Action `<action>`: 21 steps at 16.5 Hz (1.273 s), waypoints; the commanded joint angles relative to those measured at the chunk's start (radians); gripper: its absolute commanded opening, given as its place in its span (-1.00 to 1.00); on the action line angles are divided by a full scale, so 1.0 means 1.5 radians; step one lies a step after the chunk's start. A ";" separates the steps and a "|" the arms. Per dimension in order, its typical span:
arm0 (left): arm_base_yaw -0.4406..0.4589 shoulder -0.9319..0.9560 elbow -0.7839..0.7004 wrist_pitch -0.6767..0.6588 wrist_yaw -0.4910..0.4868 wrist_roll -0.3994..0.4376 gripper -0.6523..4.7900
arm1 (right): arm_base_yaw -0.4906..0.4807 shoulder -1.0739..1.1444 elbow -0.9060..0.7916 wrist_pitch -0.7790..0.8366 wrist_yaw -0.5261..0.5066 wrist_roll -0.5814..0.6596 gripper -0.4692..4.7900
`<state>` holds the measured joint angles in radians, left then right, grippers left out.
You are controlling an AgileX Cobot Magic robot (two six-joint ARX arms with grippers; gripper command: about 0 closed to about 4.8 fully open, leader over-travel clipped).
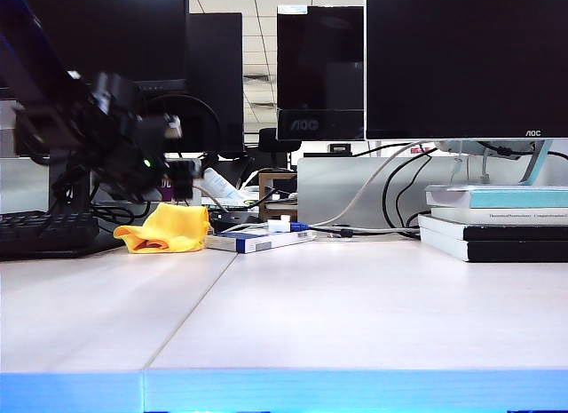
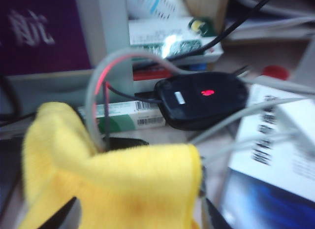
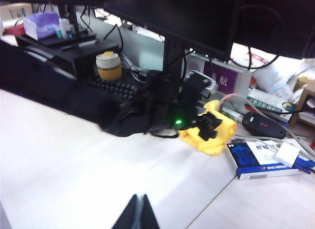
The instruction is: Wipe the table from front to back using the rag.
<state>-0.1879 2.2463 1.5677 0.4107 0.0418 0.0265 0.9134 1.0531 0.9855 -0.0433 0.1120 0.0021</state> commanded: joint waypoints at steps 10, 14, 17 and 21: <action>0.001 0.143 0.138 -0.047 -0.108 0.002 -0.62 | 0.001 0.002 0.003 0.012 0.000 0.001 -0.83; -0.007 0.144 0.154 -0.091 -0.139 0.002 -0.78 | 0.001 0.002 0.003 0.012 -0.001 0.001 -0.83; -0.013 0.172 0.250 -0.185 -0.148 0.000 -0.78 | 0.001 0.002 0.003 0.012 -0.001 0.001 -0.83; -0.012 0.173 0.277 -0.191 -0.168 0.000 -0.78 | 0.001 0.002 0.003 0.012 -0.002 0.001 -0.83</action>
<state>-0.2066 2.5107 1.9785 0.1146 -0.1993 0.0273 0.9138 1.0580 0.9855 -0.0425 0.1108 0.0025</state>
